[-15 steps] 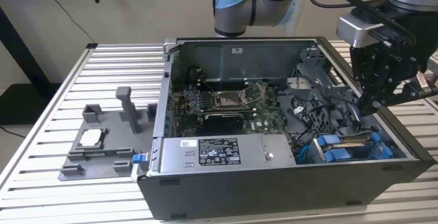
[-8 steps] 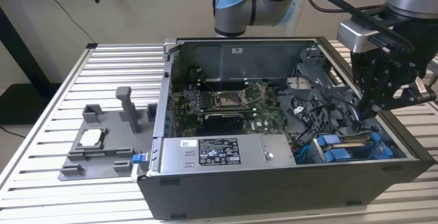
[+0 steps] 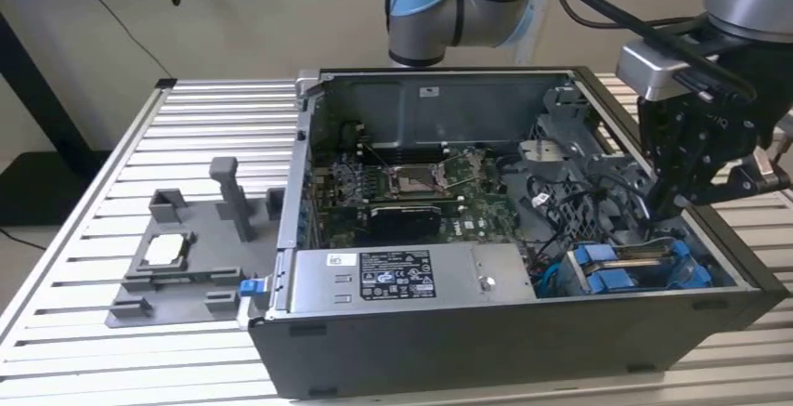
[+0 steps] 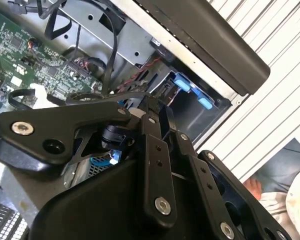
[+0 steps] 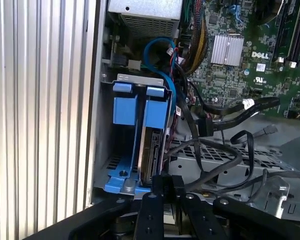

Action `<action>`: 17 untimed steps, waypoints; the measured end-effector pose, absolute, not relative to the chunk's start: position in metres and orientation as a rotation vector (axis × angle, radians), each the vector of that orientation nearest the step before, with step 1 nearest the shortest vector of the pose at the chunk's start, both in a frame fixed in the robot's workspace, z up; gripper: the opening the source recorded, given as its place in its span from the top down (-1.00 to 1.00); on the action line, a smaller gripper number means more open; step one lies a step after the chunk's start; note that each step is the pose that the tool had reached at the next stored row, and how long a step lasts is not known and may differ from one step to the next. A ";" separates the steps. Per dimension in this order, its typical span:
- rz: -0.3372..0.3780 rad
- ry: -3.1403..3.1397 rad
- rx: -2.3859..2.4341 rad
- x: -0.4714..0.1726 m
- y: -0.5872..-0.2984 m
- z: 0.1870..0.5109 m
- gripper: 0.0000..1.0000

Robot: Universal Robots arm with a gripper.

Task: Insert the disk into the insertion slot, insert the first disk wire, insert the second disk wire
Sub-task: 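Insert the first disk wire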

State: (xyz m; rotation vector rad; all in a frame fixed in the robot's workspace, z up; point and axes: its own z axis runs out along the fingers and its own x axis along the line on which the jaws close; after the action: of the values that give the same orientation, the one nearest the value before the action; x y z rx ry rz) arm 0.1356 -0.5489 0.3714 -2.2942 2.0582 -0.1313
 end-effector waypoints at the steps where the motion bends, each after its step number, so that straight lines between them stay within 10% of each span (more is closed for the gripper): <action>1: -0.121 2.063 -2.299 0.137 -0.549 0.371 0.62; 17: 0.040 2.124 -2.370 0.161 -0.554 0.368 0.62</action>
State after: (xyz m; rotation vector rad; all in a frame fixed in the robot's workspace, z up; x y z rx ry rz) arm 0.1612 -0.5545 0.3676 -2.3701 2.1243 0.0395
